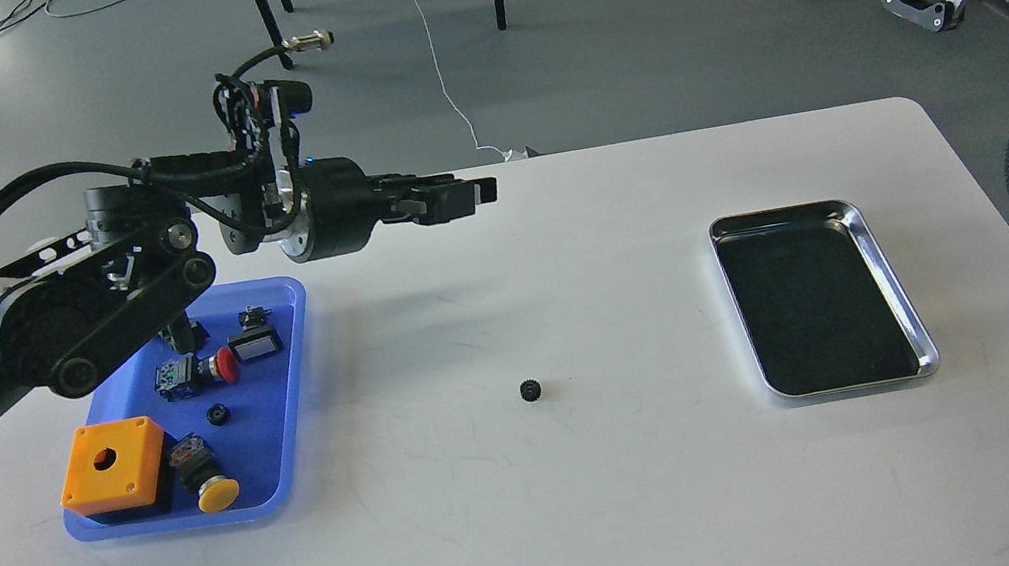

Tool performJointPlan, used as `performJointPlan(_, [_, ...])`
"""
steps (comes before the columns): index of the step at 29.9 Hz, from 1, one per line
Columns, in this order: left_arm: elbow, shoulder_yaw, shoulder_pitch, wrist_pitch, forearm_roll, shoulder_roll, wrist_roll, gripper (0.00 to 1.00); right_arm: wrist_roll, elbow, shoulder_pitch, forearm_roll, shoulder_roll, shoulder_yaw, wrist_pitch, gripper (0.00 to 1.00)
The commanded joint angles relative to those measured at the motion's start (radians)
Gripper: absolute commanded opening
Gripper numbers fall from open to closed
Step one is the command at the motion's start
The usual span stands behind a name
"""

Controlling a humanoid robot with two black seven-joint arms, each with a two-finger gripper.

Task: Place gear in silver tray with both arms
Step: 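Open the left gripper to drop the gear, then retract the left arm, then move the right gripper down toward the black gear on the table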

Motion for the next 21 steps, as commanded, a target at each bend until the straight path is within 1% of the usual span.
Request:
performJointPlan(1, [-0.012,-0.011,0.002,-0.004,-0.288,0.124,-0.002,0.88,0.000,0.005,0.167,-0.040,0.010,-0.161,0.000,1.00])
performJointPlan(3, [-0.047,-0.008,0.005,0.000,-0.438,0.192,-0.010,0.88,0.000,0.025,0.261,-0.081,0.017,-0.245,0.000,1.00])
performJointPlan(5, [-0.053,-0.008,0.028,-0.004,-0.547,0.239,-0.013,0.89,0.000,0.045,0.336,-0.121,0.028,-0.342,0.000,0.99])
performJointPlan(8, [-0.052,-0.010,0.067,-0.004,-0.637,0.275,-0.031,0.90,0.003,0.083,0.450,-0.208,0.088,-0.483,0.000,0.99])
performJointPlan(13, [-0.050,-0.010,0.108,-0.004,-0.649,0.308,-0.074,0.91,0.008,0.132,0.574,-0.377,0.250,-0.664,0.000,0.99])
performJointPlan(18, [-0.041,-0.008,0.136,-0.004,-0.648,0.319,-0.076,0.91,0.008,0.180,0.631,-0.576,0.454,-0.833,0.000,0.99])
performJointPlan(21, [-0.026,-0.005,0.136,-0.004,-0.637,0.319,-0.076,0.91,0.010,0.238,0.634,-0.702,0.534,-0.911,0.000,0.99])
